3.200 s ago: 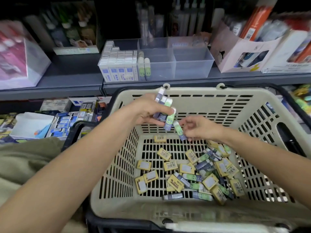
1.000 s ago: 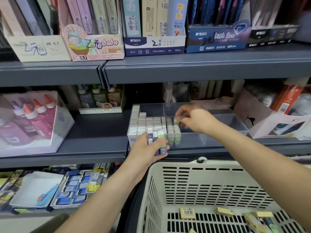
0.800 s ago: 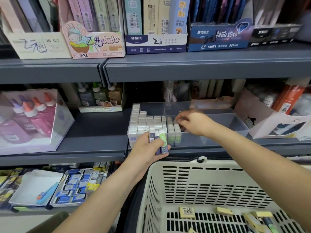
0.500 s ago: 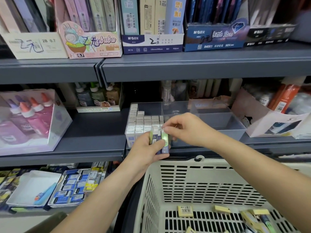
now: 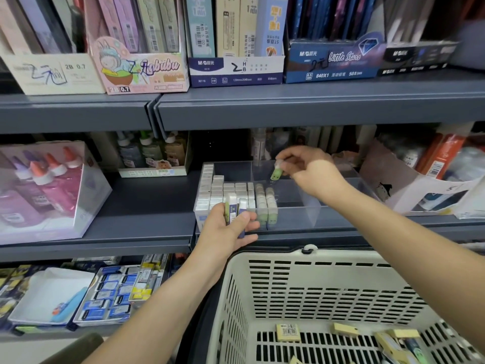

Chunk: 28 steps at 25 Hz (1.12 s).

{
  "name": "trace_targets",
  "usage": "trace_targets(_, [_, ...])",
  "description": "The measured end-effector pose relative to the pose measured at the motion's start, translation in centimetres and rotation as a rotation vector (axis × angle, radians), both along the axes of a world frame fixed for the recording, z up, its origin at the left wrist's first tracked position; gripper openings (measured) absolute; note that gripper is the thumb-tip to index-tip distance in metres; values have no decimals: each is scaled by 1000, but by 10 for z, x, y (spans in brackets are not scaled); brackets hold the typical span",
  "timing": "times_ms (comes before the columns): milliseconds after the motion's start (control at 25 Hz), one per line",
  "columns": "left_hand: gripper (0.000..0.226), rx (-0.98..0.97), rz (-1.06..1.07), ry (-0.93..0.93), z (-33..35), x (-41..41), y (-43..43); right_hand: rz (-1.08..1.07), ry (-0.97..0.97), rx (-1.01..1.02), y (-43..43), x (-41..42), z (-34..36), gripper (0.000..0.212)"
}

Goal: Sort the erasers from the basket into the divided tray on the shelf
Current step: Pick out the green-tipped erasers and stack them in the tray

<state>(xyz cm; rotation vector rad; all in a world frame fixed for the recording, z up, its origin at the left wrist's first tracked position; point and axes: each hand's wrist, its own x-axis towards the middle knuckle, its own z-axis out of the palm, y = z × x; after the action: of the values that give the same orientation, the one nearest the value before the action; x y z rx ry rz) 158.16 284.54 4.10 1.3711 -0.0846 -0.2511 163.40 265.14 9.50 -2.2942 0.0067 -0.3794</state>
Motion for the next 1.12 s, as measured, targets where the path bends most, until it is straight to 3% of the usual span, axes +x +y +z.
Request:
trace_targets(400, [12,10,-19,9,-1,1,1,58,237,-303,16,4,-22,11])
trace_targets(560, [6,13,-20,2,-1,1,0,80,264,-249,9,3,-17,2])
trace_targets(840, [7,-5,-29,27,0,0,-1,119,334,-238,12,-2,-16,8])
trace_targets(960, [7,-40,-34,35,2,-1,-2,99,151,-325,15,-14,-4,5])
trace_targets(1040, [8,-55,-54,33,4,-2,-3,252,103,-202,24,-29,3,10])
trace_targets(1120, [12,-48,-86,28,6,-4,-4,402,185,-98,34,-44,4,12])
